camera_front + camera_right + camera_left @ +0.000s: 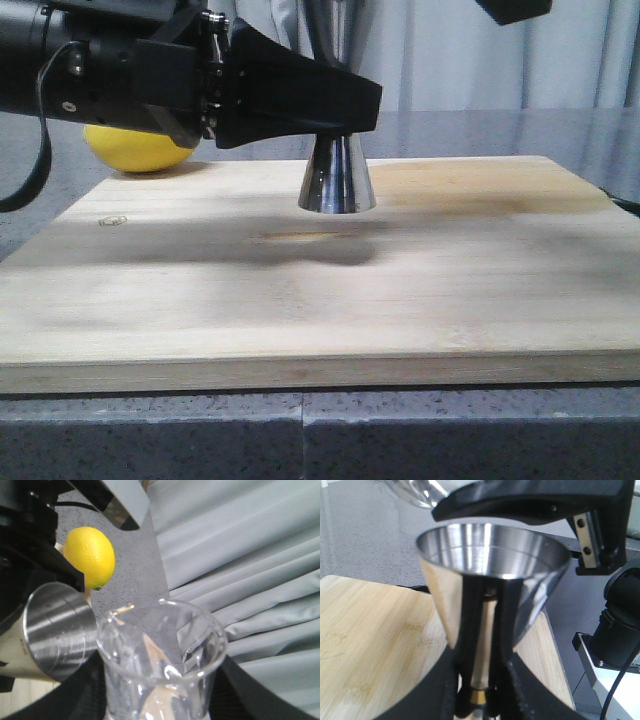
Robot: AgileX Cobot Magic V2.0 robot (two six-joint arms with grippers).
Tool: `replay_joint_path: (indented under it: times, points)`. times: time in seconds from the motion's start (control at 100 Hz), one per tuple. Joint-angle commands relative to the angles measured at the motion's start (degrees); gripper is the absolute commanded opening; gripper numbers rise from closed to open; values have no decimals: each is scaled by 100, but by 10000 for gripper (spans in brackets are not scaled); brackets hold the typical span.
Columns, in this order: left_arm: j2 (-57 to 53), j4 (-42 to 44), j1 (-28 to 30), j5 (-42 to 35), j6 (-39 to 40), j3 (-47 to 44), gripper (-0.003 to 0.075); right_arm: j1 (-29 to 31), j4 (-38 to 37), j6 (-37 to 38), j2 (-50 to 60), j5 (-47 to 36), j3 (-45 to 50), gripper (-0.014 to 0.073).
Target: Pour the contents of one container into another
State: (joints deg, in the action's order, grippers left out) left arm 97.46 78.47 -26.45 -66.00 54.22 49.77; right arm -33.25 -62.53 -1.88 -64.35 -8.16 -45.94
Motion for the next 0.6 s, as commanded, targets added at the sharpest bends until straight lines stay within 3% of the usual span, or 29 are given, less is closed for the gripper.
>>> replay_joint_path:
  times: [0.0,0.59]
  points:
    - [-273,-170,6,-443,77,167,-19,-26,-92,-25,90,-259,-224,195]
    - [-273,-44,6,-487,113,167,-19,-26,-426,-25,90,-203,-224,195]
